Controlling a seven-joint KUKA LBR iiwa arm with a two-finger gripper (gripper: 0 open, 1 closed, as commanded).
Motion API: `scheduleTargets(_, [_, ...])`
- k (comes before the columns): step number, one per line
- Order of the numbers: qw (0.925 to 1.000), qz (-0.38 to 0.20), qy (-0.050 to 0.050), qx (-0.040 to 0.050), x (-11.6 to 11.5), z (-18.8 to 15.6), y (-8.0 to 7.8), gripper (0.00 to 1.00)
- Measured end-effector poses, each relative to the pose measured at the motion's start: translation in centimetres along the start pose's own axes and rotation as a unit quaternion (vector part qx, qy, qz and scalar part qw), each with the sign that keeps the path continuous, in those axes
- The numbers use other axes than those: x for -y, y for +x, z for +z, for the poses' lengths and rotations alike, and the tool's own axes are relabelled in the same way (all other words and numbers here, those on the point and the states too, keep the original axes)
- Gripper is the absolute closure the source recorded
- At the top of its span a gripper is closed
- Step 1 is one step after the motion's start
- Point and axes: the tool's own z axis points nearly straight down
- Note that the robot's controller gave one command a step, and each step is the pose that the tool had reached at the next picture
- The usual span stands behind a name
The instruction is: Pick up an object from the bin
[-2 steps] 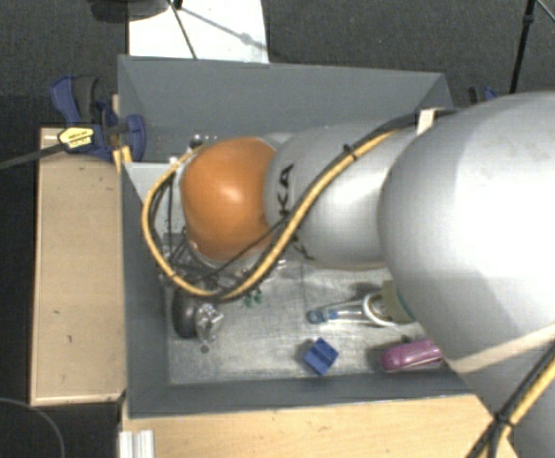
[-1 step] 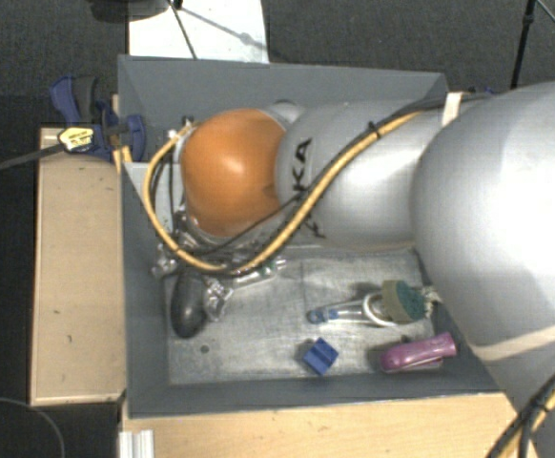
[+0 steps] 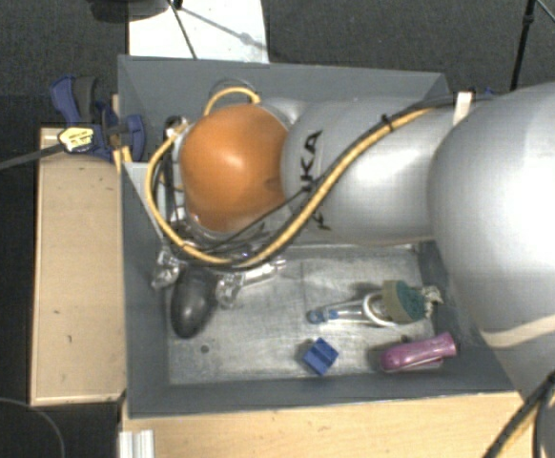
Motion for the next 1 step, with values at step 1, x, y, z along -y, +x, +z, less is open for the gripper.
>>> scheduleTargets(1, [0.9839, -0.178, 0.0, -0.0032, 0.43, 3.03, 0.1, 0.0])
